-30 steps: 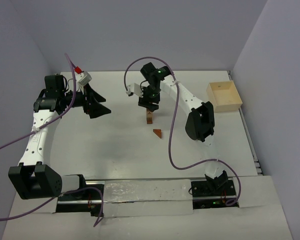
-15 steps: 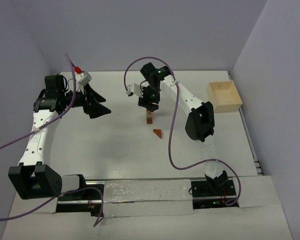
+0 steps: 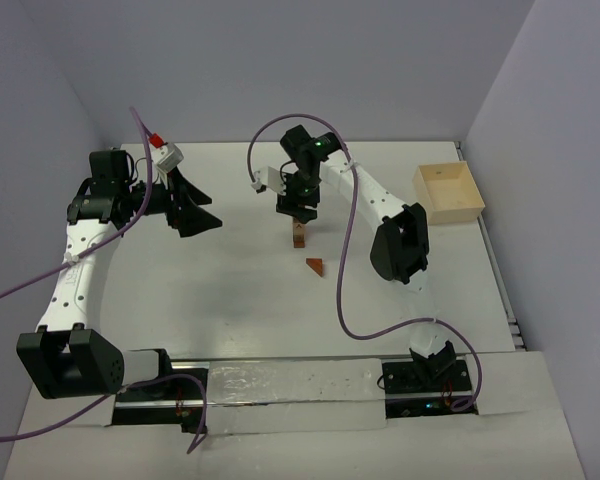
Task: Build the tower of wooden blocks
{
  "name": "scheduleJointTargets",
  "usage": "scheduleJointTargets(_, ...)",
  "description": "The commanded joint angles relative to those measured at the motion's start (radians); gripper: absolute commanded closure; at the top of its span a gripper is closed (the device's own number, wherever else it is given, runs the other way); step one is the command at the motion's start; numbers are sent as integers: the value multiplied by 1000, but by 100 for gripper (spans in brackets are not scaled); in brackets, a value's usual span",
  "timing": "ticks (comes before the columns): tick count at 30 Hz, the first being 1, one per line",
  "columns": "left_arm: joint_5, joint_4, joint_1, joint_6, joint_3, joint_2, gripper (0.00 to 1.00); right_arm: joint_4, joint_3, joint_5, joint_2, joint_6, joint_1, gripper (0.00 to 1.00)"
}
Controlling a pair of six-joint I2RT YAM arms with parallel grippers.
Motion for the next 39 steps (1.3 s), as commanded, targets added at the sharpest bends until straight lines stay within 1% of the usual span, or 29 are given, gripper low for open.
scheduleJointTargets(1,38,-6,-1,20,40,-20,1,0,27,18,-2,-3,12,30)
scheduleJointTargets(8,38,-6,-1,20,40,-20,1,6,31,16,-2,3,14,27)
scheduleJointTargets(15,39,0,-1,14,38,-20,1,4,29,18,-5,1,16,26)
scheduleJointTargets(18,41,-2,-1,17,37,-20,1,11,24,23,-7,5,14,24)
scheduleJointTargets(20,41,-5,-1,19,38,-21,1,13,25,24,-7,8,16,20)
scheduleJointTargets(21,40,-5,-1,19,38,-21,1,16,25,25,-7,11,16,9)
scheduleJointTargets(22,39,-4,-1,19,37,-20,1,18,25,26,-7,12,17,2)
scheduleJointTargets(23,39,-1,-1,18,35,-20,1,21,25,28,-7,14,17,1)
scheduleJointTargets(32,37,-6,-1,22,39,-20,1,20,28,22,-15,29,22,0)
scheduleJointTargets(39,32,-10,-1,25,45,-17,1,14,36,0,-74,45,37,0)
